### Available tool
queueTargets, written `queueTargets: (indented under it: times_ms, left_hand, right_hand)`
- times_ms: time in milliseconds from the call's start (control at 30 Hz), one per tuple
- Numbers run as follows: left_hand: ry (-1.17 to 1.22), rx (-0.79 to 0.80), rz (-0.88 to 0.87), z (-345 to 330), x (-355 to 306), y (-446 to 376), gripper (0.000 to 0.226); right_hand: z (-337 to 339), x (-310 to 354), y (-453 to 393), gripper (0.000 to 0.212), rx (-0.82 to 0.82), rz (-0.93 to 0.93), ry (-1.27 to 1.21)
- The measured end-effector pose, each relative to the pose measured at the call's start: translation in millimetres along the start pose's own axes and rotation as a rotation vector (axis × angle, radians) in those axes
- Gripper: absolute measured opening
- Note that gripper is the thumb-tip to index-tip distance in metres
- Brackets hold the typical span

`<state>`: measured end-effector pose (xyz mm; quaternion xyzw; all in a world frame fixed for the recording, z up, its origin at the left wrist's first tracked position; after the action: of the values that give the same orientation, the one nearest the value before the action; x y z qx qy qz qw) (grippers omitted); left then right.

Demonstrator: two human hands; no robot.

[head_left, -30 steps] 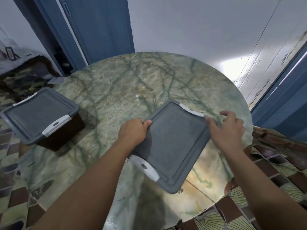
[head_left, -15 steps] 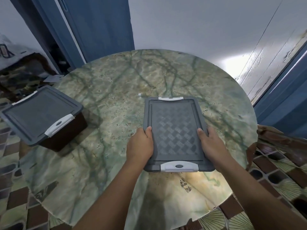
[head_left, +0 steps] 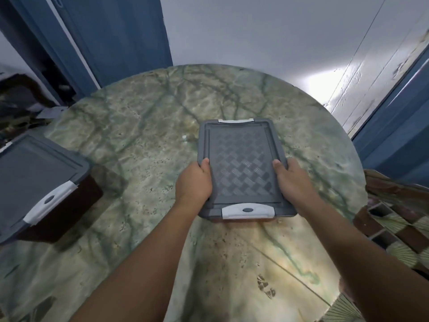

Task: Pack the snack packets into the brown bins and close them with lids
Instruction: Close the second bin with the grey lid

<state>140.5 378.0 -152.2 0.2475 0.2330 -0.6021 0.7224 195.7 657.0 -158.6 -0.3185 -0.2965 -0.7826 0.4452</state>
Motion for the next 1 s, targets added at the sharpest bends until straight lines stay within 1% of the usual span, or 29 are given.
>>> queueTargets:
  times_ms: [133,333,533,733,833,900,933,1000]
  left_hand:
    - [-0.024,-0.01,0.0,-8.3,-14.7,-51.9,0.048]
    - [-0.042,-0.033,0.013,-19.4,-37.1,-133.9,0.054]
    - [-0.034,-0.049,0.055,-22.9,-49.2,-184.1,0.052]
    - [-0.06,-0.072,0.077,-20.3,-50.8,-186.3,0.049]
    - [-0.07,-0.115,0.076,-11.8,-55.4,-176.8,0.054]
    - [-0.03,-0.166,0.046,-2.2,-58.3,-166.3,0.053]
    - [-0.001,-0.195,0.015,4.4,-59.0,-159.1,0.049]
    - [0.012,-0.237,-0.06,21.3,-55.3,-141.4,0.039]
  right_hand:
    - [-5.6,16.3,-50.6,0.042,-0.006,-0.003,0.018]
    - [-15.7,48.1,-133.0,0.041,0.004,0.018,0.055]
    - [-26.5,68.3,-187.0,0.04,0.018,0.039,0.022]
    - [-27.5,70.3,-196.1,0.04,-0.002,0.063,0.044]
    - [-23.9,70.9,-192.9,0.044,-0.028,0.078,0.088]
    - [-19.7,74.5,-185.5,0.047,-0.056,0.098,0.13]
    - [-14.0,79.1,-179.5,0.048,-0.107,0.141,0.174]
    - [-2.2,97.9,-158.9,0.05,-0.284,0.312,0.336]
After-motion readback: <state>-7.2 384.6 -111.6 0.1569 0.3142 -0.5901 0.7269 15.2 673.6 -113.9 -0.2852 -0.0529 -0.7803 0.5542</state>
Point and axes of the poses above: each hand's wrist, its own y-axis away from the middle knuckle, its own z-axis out of the back of the hand, x = y × z, the point moved 9 cm from there along -y, towards the middle knuckle, and after that the axes turned 2 degrees about y, right-handed, at the moved point
